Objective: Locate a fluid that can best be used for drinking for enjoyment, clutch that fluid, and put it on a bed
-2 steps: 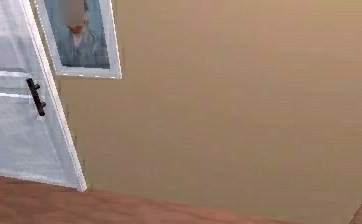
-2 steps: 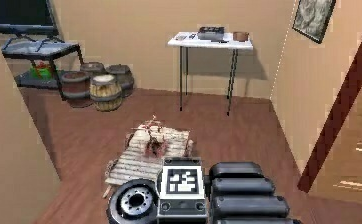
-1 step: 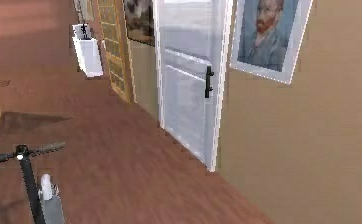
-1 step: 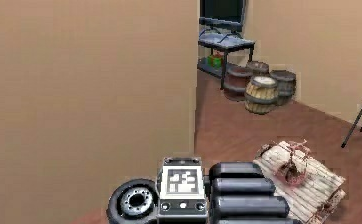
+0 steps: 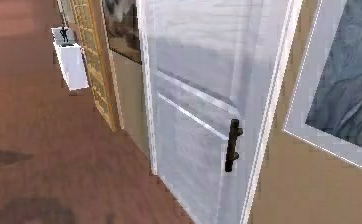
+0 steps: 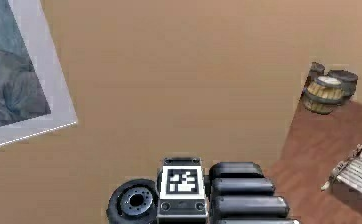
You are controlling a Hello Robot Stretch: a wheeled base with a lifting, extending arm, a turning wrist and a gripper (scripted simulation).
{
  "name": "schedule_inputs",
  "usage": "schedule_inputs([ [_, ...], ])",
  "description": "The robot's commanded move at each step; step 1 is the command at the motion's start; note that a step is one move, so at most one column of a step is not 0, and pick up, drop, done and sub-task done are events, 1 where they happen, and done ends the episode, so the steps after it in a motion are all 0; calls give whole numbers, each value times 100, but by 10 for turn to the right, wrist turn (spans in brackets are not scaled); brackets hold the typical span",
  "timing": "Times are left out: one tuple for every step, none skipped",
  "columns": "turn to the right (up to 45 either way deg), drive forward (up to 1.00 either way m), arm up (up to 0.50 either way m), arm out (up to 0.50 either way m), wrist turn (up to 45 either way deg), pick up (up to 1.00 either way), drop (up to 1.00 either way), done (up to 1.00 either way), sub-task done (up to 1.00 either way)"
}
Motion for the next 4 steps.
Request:
schedule_inputs([
  [-360, 0, 0, 0, 0, 0, 0, 0, 0],
  [0, 5, 0, 0, 0, 0, 0, 0, 0],
  [0, 30, 0, 0, 0, 0, 0, 0, 0],
  [-180, 0, 0, 0, 0, 0, 0, 0, 0],
])
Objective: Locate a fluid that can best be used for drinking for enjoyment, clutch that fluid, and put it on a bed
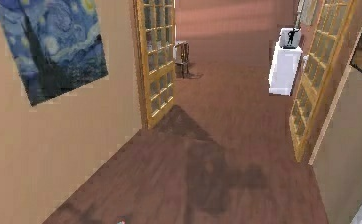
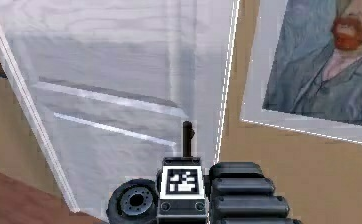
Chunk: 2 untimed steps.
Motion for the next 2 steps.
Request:
schedule_inputs([
  [0, 80, 0, 0, 0, 0, 0, 0, 0],
  [150, 0, 0, 0, 0, 0, 0, 0, 0],
])
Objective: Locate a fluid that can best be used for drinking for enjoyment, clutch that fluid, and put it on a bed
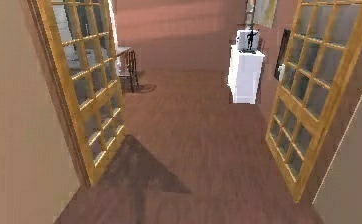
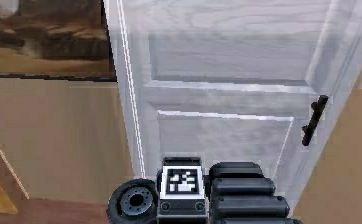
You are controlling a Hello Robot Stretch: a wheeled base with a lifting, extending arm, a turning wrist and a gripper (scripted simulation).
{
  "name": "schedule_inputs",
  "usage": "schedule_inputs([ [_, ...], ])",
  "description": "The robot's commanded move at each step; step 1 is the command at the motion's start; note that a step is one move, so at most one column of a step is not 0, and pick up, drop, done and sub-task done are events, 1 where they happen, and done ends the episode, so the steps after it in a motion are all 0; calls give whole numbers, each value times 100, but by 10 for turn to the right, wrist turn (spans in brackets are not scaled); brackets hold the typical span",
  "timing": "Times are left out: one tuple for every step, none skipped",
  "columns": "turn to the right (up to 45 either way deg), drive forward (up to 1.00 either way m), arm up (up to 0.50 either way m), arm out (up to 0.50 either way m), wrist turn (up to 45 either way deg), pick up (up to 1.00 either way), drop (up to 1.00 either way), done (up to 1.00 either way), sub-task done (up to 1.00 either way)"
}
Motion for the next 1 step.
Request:
schedule_inputs([
  [0, 100, 0, 0, 0, 0, 0, 0, 0],
])
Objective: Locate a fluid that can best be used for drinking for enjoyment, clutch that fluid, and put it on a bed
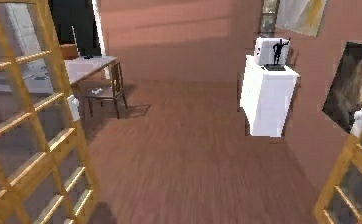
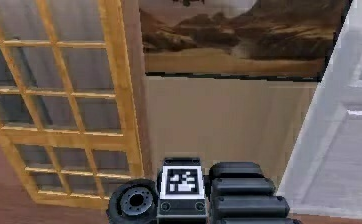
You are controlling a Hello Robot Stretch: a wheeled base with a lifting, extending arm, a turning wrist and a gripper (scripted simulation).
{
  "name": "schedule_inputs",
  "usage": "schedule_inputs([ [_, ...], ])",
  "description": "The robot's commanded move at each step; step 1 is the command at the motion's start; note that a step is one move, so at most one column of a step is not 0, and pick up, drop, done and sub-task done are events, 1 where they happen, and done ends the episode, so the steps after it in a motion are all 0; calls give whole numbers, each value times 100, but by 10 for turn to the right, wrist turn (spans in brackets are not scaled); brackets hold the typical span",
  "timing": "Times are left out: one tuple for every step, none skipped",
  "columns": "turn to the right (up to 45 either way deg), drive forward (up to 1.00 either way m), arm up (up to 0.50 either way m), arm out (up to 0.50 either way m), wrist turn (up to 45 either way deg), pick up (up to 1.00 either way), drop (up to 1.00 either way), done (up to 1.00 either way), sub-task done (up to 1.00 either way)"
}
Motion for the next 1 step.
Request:
schedule_inputs([
  [30, 0, 0, 0, 0, 0, 0, 0, 0],
])
